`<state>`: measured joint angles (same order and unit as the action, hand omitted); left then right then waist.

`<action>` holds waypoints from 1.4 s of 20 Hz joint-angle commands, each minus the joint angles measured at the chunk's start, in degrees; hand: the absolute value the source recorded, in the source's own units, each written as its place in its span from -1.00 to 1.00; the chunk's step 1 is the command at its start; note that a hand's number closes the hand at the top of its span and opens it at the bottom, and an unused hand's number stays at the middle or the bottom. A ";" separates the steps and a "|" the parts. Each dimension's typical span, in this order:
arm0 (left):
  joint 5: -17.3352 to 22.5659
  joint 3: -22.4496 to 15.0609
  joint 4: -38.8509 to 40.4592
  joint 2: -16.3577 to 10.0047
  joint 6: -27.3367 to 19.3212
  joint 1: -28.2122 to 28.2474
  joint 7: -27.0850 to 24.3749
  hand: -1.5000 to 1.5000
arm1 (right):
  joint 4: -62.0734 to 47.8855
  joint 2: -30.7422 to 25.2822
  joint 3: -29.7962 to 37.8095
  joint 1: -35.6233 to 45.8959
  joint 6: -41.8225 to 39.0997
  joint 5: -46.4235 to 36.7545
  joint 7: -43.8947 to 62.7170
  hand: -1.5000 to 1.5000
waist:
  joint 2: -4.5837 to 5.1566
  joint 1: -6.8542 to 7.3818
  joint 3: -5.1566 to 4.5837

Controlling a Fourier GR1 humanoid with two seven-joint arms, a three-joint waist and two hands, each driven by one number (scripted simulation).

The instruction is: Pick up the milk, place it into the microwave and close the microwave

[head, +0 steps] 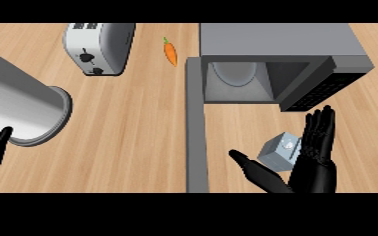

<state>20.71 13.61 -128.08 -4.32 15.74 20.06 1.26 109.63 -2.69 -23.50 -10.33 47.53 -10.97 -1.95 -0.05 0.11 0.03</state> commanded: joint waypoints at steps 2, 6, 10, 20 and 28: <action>2.30 3.30 -1.13 -0.25 2.02 1.90 -0.47 -1.00 | -4.68 0.80 2.61 -6.39 -1.84 8.77 -13.78 -1.00 | -0.04 -0.05 0.02; 0.40 1.66 -3.10 2.43 2.46 3.60 -0.53 -1.00 | -9.46 1.75 6.44 -5.59 -4.15 11.70 -17.20 -1.00 | -0.01 0.01 0.00; -3.28 -1.91 -2.15 4.22 3.29 6.31 -4.57 -1.00 | -11.65 -1.15 11.46 -9.47 -12.23 19.01 -23.44 -1.00 | -0.04 -0.09 0.01; 2.36 5.47 1.35 0.93 5.88 1.65 -1.09 -1.00 | -25.17 -0.16 16.07 -2.28 -17.35 19.71 -31.70 -1.00 | 0.04 0.14 -0.02; 0.59 2.60 -4.18 3.80 3.67 1.91 3.03 -1.00 | -26.70 0.82 18.31 -3.11 -17.09 19.95 -32.67 -1.00 | 0.02 -0.06 -0.02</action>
<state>22.06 16.89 -130.50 -1.16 21.10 23.69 0.95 84.27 -1.79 -7.37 -13.61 30.98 7.97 -33.95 -0.04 0.16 0.01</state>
